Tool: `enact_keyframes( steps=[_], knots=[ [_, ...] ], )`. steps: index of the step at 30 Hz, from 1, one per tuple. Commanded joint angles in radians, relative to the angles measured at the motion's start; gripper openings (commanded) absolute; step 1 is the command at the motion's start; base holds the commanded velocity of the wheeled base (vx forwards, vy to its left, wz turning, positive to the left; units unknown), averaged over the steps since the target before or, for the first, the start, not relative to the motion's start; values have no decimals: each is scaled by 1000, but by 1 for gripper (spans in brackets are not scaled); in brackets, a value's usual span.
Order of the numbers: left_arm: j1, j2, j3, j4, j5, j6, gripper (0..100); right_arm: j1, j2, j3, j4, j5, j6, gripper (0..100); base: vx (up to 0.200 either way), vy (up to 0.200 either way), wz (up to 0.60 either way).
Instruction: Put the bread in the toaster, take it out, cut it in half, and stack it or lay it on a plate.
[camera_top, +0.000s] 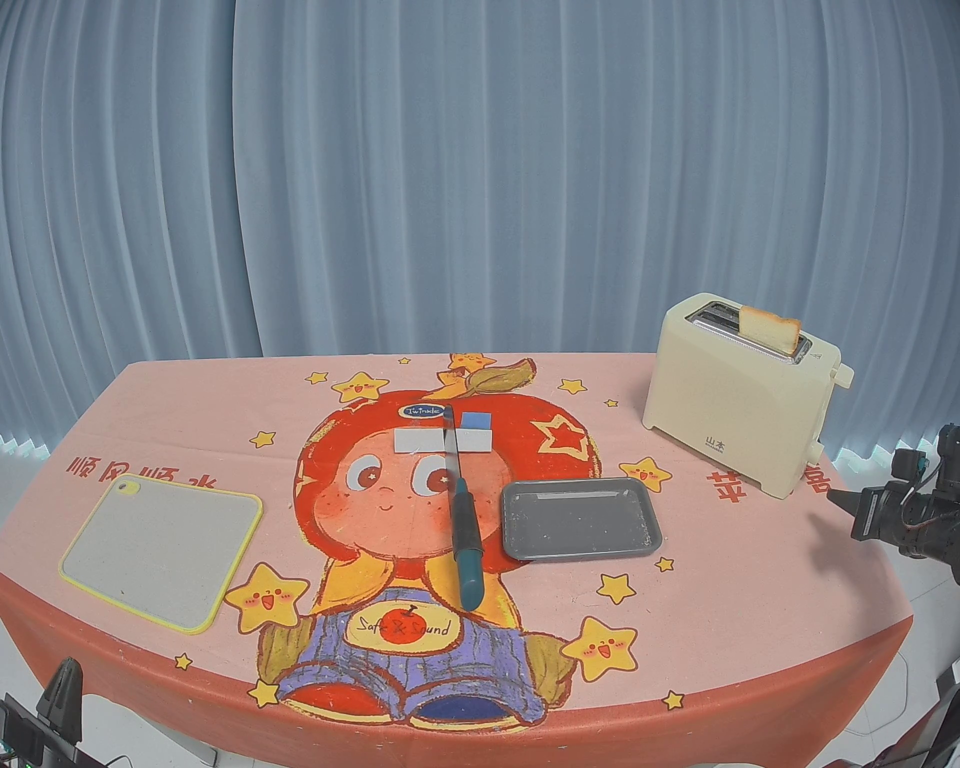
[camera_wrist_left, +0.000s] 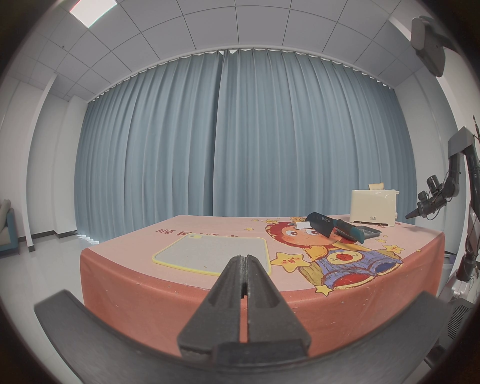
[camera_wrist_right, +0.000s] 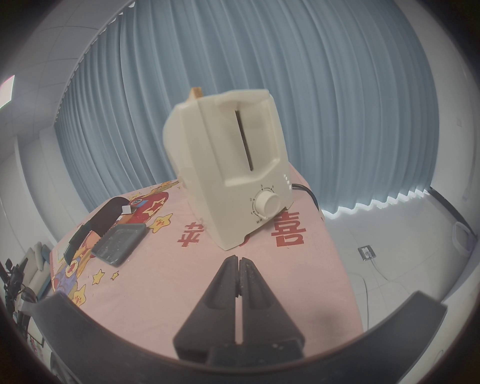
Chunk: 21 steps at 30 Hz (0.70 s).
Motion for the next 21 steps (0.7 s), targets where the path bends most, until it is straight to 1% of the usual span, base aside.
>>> enact_keyframes(
  steps=[1,5,8,9,10,15,20,21],
  knots=[
    [0,-6,18,-1,1,0,0,-1,96,-28,-15,-5,11,0,0,0,0],
    [0,-6,18,-1,1,0,0,1,130,-44,-18,-11,22,0,0,0,0],
    [0,-6,18,-1,1,0,0,5,144,-73,-18,-49,60,0,0,0,0],
    [0,-6,18,-1,1,0,0,5,144,-74,-18,-51,63,0,0,0,0],
    [0,-6,18,-1,1,0,0,11,150,-85,-17,-68,94,0,0,0,0],
    [0,-6,18,-1,1,0,0,25,153,-106,-17,-83,151,0,0,0,0],
    [0,-6,18,-1,1,0,0,27,197,-128,-18,-97,157,0,0,0,0],
    [0,-6,18,-1,1,0,0,27,216,-137,-18,-106,155,0,0,0,0]
  ],
)
